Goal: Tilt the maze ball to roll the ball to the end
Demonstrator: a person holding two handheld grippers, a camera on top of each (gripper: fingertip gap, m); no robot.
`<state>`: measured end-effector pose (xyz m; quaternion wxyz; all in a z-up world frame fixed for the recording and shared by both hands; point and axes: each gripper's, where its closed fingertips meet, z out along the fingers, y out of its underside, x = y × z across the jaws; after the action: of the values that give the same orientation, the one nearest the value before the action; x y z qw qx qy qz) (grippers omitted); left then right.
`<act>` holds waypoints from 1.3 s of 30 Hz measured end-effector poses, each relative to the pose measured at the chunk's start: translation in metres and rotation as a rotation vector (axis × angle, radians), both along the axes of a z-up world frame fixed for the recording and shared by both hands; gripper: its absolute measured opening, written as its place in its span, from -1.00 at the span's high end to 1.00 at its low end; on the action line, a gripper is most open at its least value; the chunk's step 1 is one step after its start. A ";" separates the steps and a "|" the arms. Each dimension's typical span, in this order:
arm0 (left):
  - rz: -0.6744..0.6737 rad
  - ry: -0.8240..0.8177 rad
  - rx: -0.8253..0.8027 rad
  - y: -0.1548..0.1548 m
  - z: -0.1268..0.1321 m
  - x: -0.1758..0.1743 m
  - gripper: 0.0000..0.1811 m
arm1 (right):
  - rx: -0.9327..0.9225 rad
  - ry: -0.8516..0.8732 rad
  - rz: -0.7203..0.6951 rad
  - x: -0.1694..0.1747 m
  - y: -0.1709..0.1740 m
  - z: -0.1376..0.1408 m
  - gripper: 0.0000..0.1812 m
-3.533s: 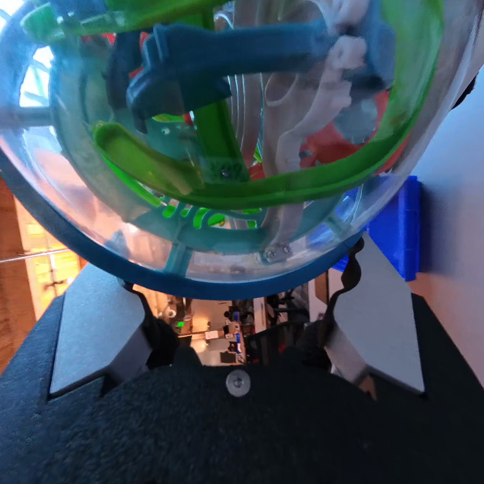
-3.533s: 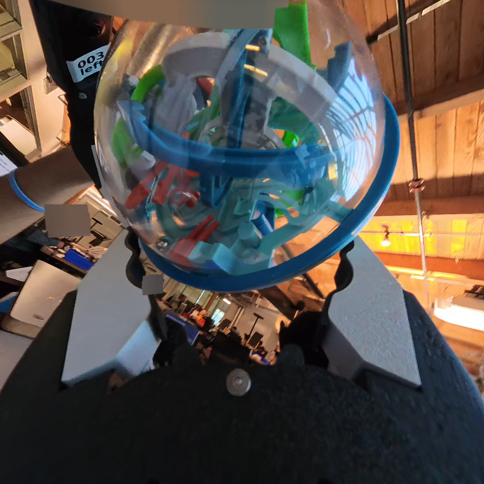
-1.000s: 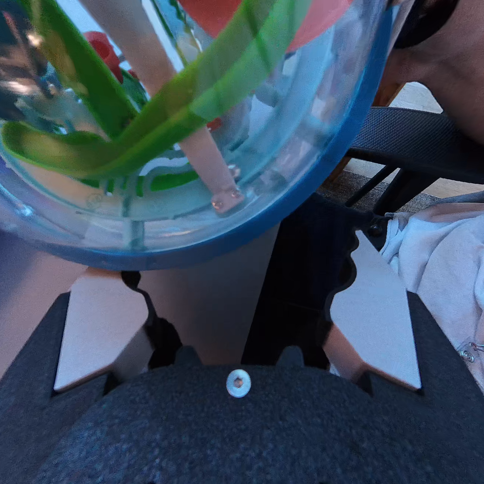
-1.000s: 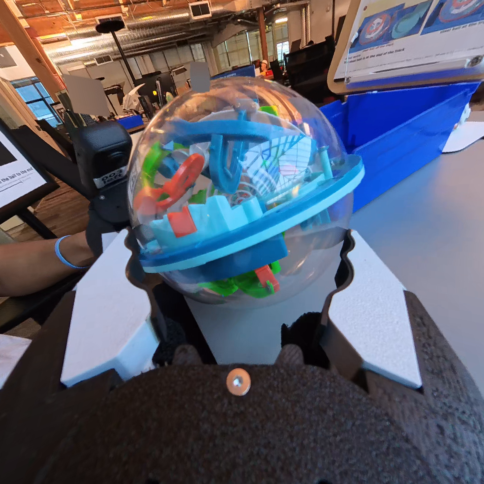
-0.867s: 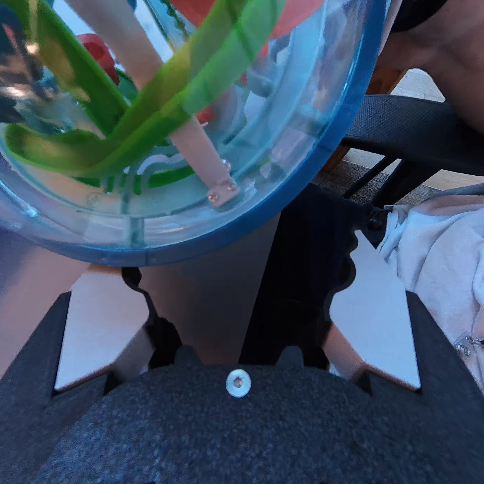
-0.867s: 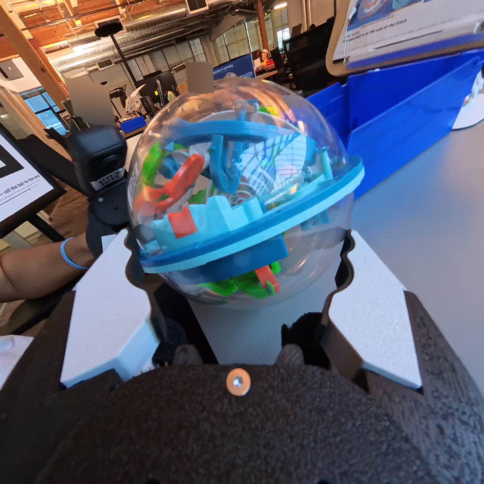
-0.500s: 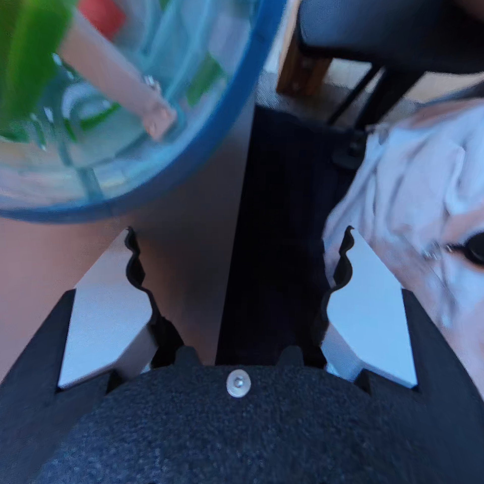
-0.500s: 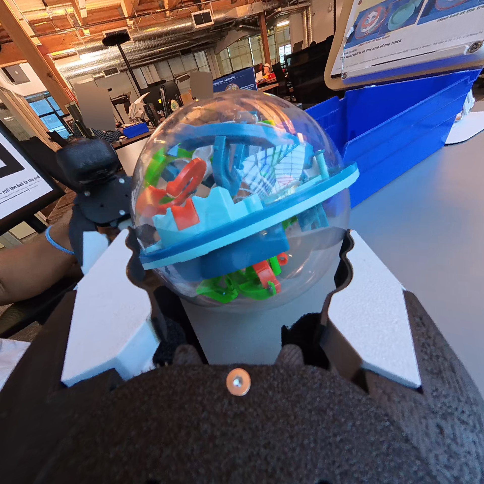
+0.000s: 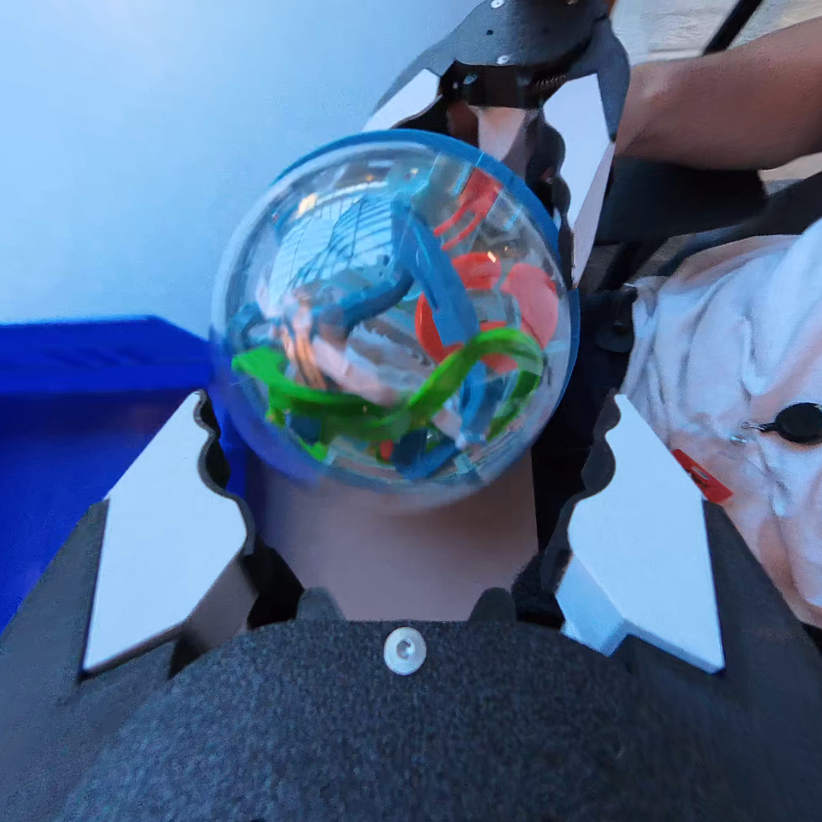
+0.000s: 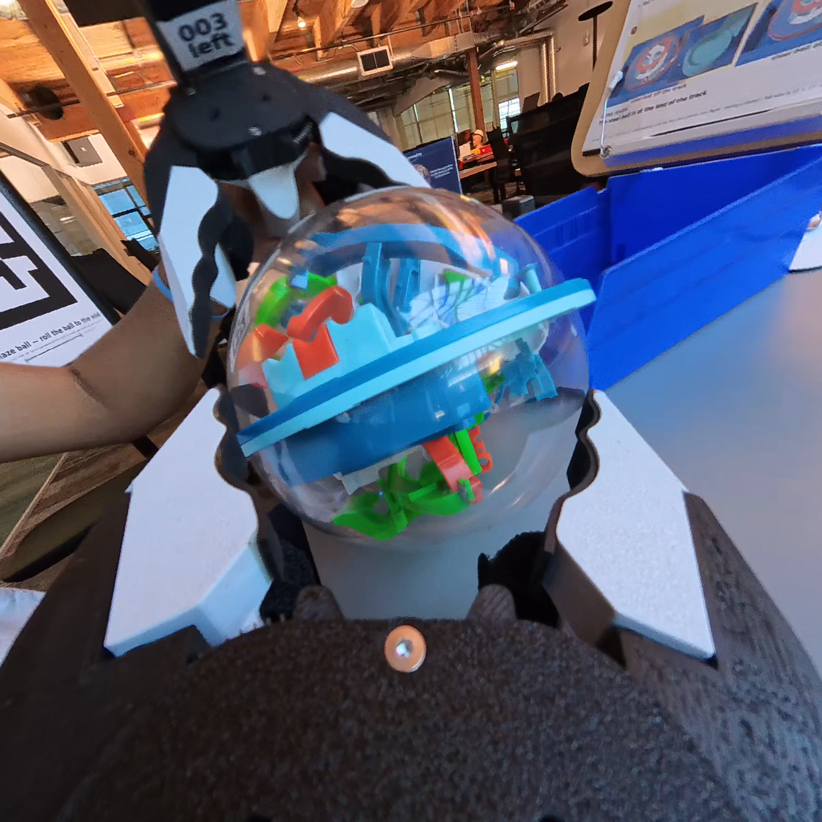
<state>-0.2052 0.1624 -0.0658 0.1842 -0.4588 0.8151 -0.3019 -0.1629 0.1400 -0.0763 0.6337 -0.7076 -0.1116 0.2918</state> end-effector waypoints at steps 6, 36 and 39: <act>0.010 0.080 -0.023 0.011 -0.016 0.009 -0.75 | 0.044 0.005 0.032 0.003 0.008 0.011 -0.61; 0.181 -0.214 -0.381 0.015 -0.036 -0.042 -0.76 | 0.090 -0.226 0.102 -0.042 0.009 -0.007 -0.63; 0.199 -0.255 -0.405 0.014 -0.037 -0.046 -0.76 | 0.077 -0.248 0.124 -0.046 0.009 -0.005 -0.63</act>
<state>-0.2512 0.1761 -0.1024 0.2187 -0.5226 0.6591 -0.4946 -0.2090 0.1494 -0.0817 0.6225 -0.7053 -0.2437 0.2360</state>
